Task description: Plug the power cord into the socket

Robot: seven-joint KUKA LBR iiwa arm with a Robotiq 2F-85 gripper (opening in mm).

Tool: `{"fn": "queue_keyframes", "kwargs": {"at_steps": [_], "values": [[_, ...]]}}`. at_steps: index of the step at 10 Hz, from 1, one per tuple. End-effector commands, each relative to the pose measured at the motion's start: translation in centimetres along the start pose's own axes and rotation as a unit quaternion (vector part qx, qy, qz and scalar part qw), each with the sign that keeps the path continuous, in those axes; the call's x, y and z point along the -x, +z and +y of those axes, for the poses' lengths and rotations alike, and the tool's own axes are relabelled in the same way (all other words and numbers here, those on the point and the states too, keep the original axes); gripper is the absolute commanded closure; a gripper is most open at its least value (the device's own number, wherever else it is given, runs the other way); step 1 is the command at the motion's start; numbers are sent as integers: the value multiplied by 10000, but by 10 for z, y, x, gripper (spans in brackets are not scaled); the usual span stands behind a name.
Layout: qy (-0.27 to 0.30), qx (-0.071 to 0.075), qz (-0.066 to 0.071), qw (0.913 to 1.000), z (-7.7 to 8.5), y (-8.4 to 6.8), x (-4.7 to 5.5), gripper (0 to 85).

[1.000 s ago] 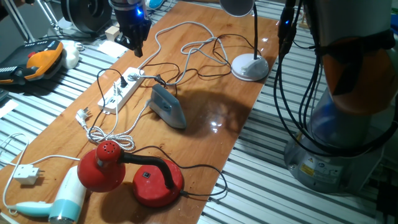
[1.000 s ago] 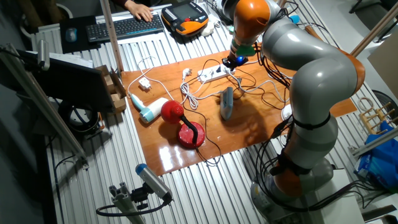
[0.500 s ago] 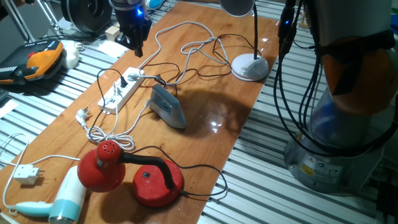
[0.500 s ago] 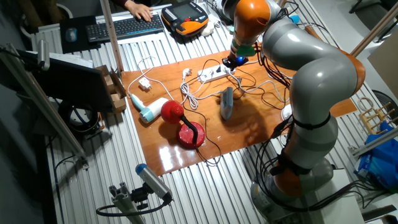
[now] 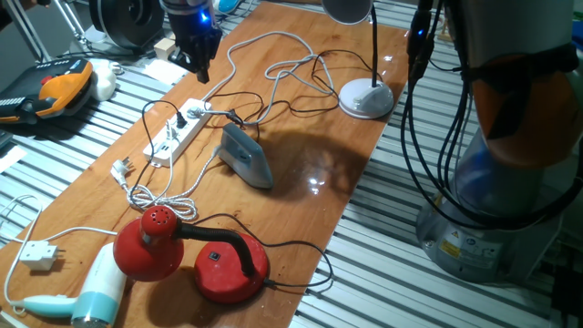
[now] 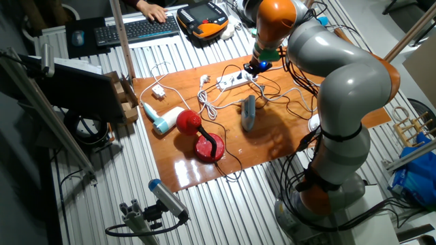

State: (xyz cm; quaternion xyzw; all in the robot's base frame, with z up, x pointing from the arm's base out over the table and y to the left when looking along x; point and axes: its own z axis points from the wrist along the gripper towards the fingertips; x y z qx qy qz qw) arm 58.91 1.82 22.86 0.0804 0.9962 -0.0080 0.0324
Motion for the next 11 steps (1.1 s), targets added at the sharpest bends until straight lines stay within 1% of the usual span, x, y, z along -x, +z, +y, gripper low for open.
{"fn": "queue_keyframes", "kwargs": {"at_steps": [1, 7, 8, 11], "values": [[1, 0, 0, 10000, 0, 0, 0, 850], [42, 43, 23, 10000, -1, 1, 0, 850], [34, 30, 5, 10000, -1, 1, 0, 850], [89, 52, -30, 9999, 1, 1, -1, 850]]}}
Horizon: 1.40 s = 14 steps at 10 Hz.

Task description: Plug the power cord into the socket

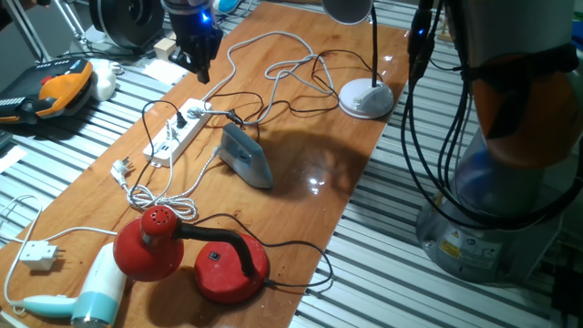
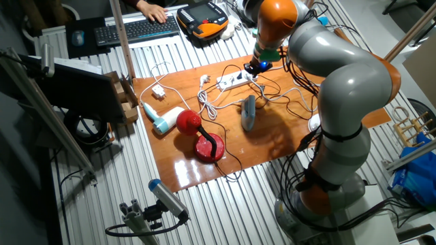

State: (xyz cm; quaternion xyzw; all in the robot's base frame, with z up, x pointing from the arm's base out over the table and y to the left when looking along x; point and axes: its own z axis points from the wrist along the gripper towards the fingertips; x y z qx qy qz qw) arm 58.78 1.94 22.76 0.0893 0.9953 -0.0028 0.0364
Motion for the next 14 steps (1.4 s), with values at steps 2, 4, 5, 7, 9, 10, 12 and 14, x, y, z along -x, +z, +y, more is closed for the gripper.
{"fn": "queue_keyframes", "kwargs": {"at_steps": [2, 4, 5, 7, 9, 10, 12, 14], "values": [[54, 50, -56, 10000, 3, 2, -2, 850], [187, 182, -52, 9996, 8, 8, -7, 850], [154, 152, -59, 9997, 10, 11, -11, 850], [-417, -135, 24, 9990, 11, 14, -13, 850], [-666, -141, 220, 9974, 9, 15, -14, 850], [-624, -57, 214, 9978, 8, 17, -18, 850], [-533, -52, 106, 9985, 9, 25, -25, 850], [-489, -72, 73, 9988, 10, 27, -29, 850]]}}
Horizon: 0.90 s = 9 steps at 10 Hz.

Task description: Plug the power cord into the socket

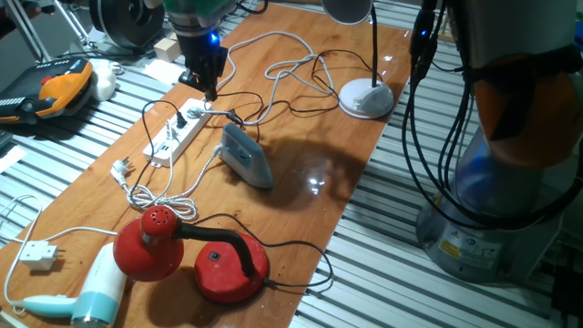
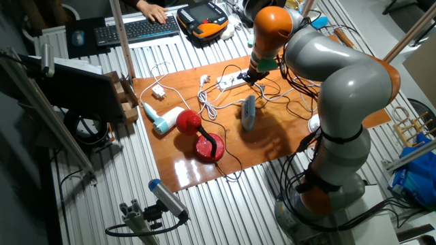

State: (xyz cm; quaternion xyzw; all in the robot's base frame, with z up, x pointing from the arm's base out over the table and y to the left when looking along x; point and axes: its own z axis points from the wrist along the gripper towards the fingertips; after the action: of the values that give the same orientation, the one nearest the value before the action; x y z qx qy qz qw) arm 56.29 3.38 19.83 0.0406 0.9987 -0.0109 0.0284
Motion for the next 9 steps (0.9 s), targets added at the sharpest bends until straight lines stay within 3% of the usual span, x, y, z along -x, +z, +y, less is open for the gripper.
{"fn": "queue_keyframes", "kwargs": {"at_steps": [1, 9], "values": [[3, 15, -6, 10000, -1, 1, 0, 850], [59, 64, -40, 10000, -4, 4, -1, 850]]}}
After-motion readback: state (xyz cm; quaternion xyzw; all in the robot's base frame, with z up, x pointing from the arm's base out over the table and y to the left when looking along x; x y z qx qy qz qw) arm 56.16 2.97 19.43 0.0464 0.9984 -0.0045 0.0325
